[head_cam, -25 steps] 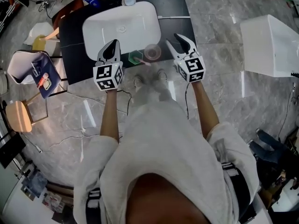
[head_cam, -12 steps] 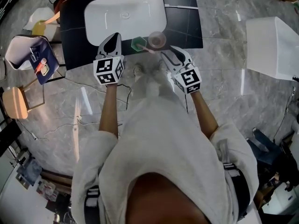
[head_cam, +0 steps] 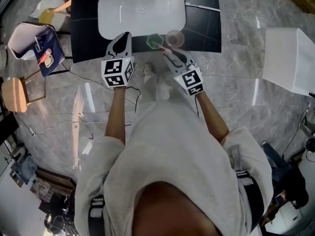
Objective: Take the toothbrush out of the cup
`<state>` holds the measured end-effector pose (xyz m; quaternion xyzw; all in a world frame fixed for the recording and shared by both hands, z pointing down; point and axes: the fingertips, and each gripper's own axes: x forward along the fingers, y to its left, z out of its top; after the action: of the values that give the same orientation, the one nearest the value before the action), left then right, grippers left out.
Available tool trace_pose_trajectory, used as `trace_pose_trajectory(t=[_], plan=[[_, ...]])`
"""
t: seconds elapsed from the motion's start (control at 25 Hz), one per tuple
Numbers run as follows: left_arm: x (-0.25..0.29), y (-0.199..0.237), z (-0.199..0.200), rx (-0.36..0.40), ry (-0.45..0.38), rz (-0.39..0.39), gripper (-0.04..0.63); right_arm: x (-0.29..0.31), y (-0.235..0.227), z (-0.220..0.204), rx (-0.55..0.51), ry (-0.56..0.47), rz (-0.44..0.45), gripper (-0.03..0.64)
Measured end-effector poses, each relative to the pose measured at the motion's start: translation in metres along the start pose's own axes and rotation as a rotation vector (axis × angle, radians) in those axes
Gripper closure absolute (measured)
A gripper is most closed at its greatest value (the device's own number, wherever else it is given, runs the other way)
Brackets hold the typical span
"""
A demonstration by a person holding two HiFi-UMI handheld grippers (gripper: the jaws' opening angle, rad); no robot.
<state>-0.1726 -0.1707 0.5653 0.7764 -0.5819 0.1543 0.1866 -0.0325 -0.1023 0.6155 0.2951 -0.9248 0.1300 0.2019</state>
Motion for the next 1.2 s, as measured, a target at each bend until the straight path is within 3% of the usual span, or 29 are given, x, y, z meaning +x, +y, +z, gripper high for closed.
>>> trace_pose_trajectory(t=[0.32,0.44,1.2], plan=[[-0.013,0.018,-0.003,-0.003,0.003,0.037,0.569,0.021,0.007,0.008,0.004,-0.016,0.006,0.525],[-0.014,0.023,-0.002,-0.004,0.003,0.044,0.569,0.025,0.008,0.015,-0.012,-0.026,0.001,0.574],[-0.017,0.033,0.029,0.011,-0.062,0.030,0.569,0.029,0.008,0.082,-0.025,-0.105,0.007,0.577]])
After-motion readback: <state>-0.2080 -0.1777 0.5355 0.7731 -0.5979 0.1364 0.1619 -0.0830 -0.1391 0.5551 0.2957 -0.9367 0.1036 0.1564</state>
